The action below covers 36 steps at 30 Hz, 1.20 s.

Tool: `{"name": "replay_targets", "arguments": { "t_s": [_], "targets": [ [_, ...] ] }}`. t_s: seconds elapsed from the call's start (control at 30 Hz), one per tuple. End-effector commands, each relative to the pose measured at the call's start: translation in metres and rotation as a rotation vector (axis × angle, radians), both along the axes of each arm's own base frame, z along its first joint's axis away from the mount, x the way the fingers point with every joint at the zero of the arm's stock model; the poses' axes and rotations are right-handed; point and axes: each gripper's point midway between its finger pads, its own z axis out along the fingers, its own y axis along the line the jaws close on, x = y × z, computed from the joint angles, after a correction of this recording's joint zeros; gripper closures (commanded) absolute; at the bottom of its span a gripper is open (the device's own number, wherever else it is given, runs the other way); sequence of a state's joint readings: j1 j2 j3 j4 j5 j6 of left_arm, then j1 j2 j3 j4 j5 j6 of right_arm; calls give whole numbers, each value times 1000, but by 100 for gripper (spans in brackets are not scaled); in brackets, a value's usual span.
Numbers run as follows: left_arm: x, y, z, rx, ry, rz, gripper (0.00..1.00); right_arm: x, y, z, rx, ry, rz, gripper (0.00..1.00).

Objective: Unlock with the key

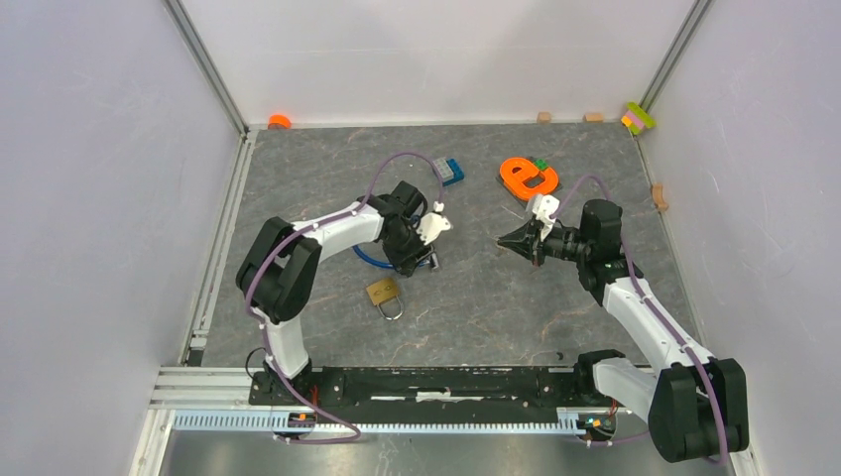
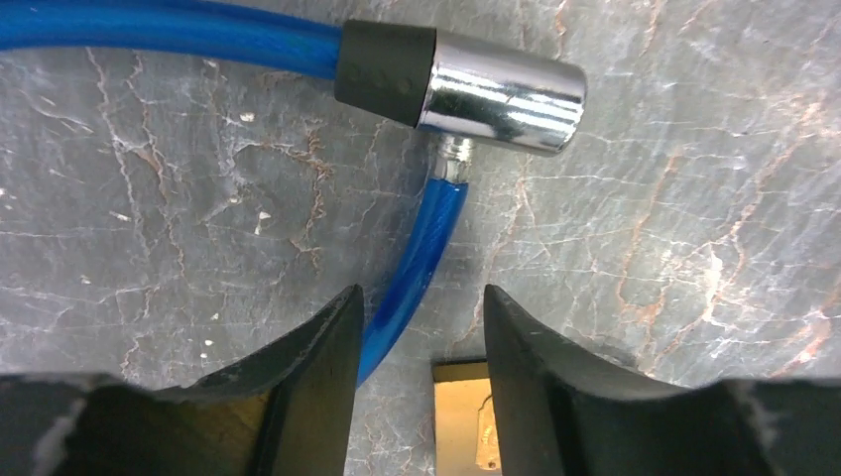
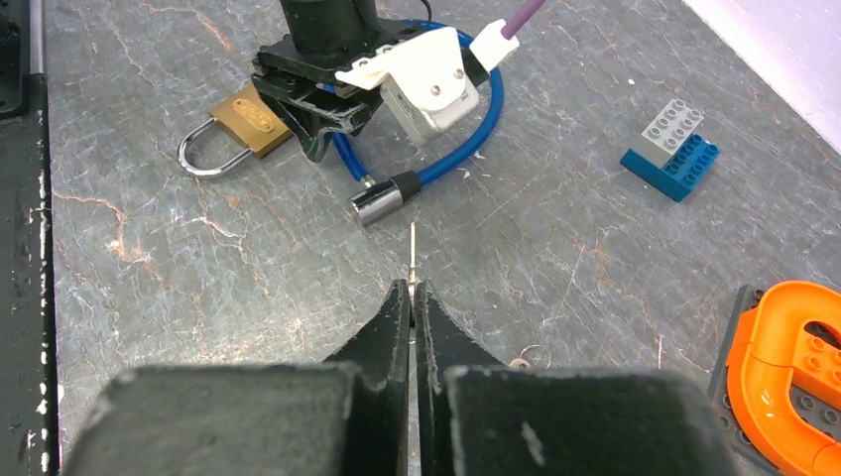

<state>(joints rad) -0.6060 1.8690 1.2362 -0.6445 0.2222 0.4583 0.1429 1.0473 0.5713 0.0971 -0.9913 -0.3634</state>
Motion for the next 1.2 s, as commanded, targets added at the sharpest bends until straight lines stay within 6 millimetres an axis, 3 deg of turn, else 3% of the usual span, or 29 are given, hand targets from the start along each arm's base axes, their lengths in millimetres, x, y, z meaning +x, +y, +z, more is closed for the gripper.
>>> {"name": "replay_targets", "arguments": {
  "t_s": [0.0,0.13,0.3,0.4,0.77,0.87,1.17],
  "targets": [
    [9,-16,38,-102,-68,31,41,-1,3,6,19,-22,23,100],
    [30,-30,69,-162,-195,-74,33,-2,2,7,19,-25,23,100],
    [38,-46,80,-215,-399,-491,30,-3,-4,13,69,9,21,100],
    [44,-54,75,-200,-469,-704,28,2,-15,18,95,25,-18,100],
    [45,-58,41,-125,-409,-1363,27,4,-51,21,121,20,-137,100],
    [37,-51,33,-114,-346,-1468,27,4,-56,20,139,29,-150,100],
    [30,-64,11,-57,-302,-1596,27,4,-60,17,168,52,-152,100]
  ]
}}
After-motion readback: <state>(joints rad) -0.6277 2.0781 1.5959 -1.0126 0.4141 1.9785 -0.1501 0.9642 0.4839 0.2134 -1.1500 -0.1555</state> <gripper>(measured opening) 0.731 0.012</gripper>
